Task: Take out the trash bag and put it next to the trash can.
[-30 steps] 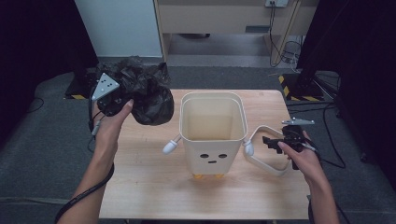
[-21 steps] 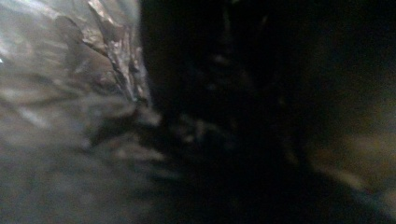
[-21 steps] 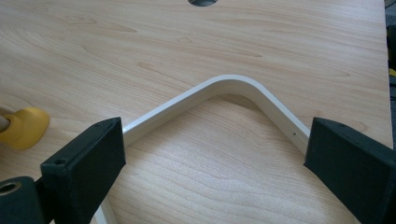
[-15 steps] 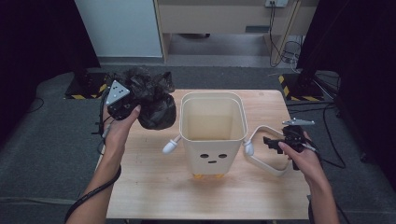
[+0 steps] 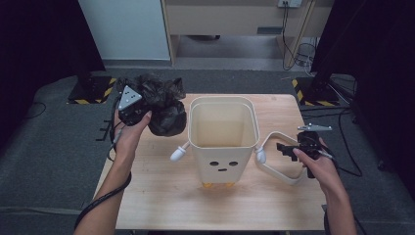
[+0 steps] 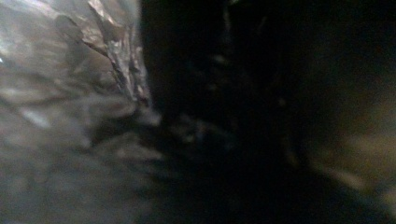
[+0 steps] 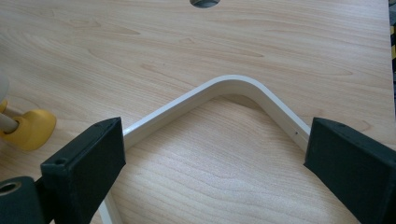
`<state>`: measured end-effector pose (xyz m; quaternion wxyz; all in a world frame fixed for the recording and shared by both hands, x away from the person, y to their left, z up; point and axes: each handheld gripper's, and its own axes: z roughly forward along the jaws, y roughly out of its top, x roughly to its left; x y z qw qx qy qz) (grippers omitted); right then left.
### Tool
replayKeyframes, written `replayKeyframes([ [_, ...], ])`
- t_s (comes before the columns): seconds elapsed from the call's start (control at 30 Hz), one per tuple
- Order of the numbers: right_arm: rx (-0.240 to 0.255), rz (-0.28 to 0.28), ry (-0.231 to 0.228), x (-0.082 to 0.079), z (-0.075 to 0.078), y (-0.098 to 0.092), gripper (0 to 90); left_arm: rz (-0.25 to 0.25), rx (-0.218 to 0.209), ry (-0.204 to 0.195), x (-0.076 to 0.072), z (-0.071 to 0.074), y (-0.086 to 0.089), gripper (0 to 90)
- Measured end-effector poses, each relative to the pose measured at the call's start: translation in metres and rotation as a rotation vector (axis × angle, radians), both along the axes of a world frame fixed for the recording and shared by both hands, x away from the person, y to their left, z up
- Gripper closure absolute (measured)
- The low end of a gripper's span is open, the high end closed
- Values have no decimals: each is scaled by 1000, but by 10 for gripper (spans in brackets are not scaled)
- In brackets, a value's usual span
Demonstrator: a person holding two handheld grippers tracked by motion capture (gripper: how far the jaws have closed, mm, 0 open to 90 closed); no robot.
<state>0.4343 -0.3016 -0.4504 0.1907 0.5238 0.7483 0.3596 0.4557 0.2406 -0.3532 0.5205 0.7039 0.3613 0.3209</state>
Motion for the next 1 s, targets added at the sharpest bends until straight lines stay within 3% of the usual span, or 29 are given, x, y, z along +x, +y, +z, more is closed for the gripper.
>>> replayKeyframes([
  [0.63, -25, -23, 38, 2, -11, -5, 49, 80, 24, 84, 27, -58, 3, 873],
  [1.0, -19, -24, 45, 3, -15, -7, 50, 49, 20, 122, 34, -94, -8, 871],
])
